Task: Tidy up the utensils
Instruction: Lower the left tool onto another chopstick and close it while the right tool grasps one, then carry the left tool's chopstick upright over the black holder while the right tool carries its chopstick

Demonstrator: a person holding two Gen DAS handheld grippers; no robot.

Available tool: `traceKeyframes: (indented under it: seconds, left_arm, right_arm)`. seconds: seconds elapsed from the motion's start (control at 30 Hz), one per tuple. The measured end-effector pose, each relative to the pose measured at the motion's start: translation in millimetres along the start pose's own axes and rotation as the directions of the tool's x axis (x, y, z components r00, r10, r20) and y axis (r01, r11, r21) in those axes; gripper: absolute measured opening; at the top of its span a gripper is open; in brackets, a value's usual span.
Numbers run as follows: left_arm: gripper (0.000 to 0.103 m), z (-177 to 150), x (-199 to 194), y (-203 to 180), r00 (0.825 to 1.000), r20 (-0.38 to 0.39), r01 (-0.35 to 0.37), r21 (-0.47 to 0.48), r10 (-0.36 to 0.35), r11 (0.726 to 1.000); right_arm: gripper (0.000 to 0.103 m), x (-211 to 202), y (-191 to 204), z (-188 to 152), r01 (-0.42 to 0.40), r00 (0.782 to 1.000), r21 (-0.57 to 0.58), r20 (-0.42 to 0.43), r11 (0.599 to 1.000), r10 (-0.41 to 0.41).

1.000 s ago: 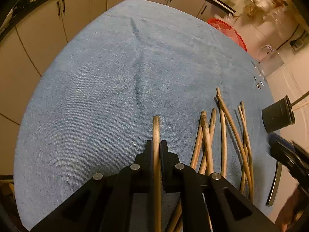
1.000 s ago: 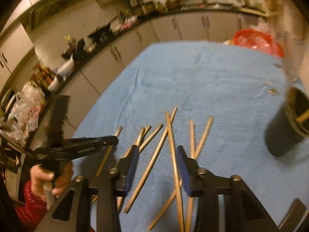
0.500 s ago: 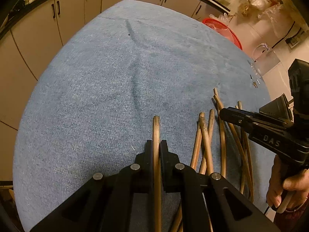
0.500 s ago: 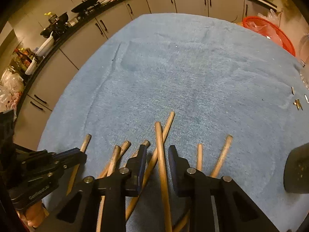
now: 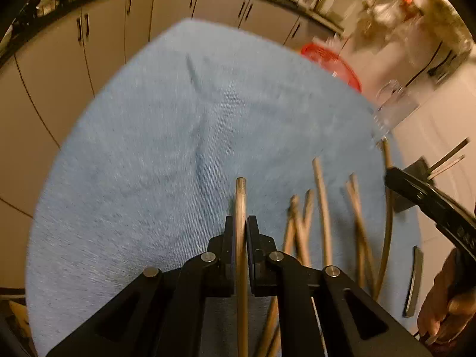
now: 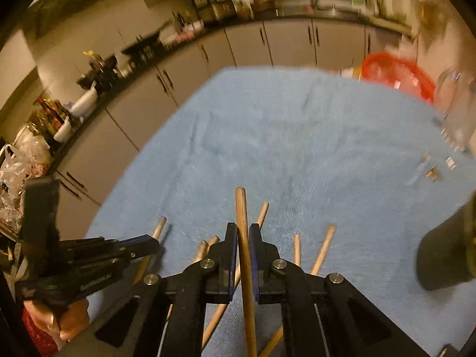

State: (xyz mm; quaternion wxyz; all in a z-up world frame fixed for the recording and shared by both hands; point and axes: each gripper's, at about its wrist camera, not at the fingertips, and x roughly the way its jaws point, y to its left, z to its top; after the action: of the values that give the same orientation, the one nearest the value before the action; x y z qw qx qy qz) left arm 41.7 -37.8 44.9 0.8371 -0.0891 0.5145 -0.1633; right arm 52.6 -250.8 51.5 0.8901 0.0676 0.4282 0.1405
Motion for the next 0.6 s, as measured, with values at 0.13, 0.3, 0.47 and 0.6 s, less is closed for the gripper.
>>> traceKeyframes:
  seconds: [0.13,0.3,0.47,0.6]
  left_arm:
    - [0.007,2,-35,-7,0.994,0.102,0.027,0.023,-0.029,0.999]
    - [0.007,1,-82,-26,0.972,0.231,0.031,0.082,-0.049,0.996]
    - [0.007,-2,-106,-44,0.954,0.294,0.029,0.125,-0.065,0.992]
    - [0.007,-4,-115,-57,0.944,0.321,0.022,0.157,-0.072,0.987]
  right_arm:
    - [0.008,-48,13,-2,0.003,0.99,-0.017,0.144,1.0,0.0]
    - [0.008,-100,25,-8,0.003,0.961,-0.022,0.278,1.0,0.003]
    - [0.008,-121,33,-16,-0.003,0.946,-0.014,0.325,1.0,0.007]
    - [0.008,-130,33,-20,-0.008,0.941,-0.001,0.339,1.0,0.008]
